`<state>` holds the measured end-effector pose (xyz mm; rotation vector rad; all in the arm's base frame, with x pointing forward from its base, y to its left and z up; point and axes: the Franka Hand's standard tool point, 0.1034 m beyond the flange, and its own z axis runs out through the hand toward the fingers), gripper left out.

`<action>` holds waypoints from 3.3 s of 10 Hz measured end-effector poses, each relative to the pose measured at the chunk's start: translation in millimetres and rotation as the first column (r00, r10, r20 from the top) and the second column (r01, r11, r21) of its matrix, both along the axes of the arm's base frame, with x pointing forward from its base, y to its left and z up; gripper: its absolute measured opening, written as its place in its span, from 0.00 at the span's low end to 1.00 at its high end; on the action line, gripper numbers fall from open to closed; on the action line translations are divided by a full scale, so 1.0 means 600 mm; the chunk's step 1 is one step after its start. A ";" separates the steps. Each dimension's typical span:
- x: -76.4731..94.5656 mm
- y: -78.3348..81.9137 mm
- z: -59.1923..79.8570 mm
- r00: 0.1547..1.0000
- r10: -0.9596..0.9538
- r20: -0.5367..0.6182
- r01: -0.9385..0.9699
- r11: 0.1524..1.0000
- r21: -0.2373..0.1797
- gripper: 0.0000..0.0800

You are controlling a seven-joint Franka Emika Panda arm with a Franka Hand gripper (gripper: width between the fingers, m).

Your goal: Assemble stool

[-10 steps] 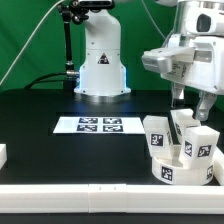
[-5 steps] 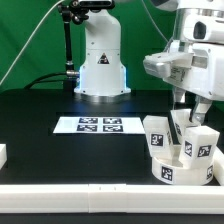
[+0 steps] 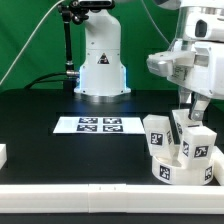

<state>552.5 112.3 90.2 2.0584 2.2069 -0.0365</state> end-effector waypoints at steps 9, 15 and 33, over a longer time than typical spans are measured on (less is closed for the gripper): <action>-0.005 0.007 -0.004 0.659 -0.751 0.042 0.747 0.660 0.076 0.42; -0.005 0.019 -0.004 0.266 -0.963 0.039 0.956 0.269 0.120 0.42; -0.003 0.014 -0.008 -0.933 -0.328 -0.145 0.328 -0.944 0.028 0.42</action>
Offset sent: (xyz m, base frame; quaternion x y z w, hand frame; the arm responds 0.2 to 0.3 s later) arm 0.0000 0.0000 0.0000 0.0000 0.0000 0.1938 0.9810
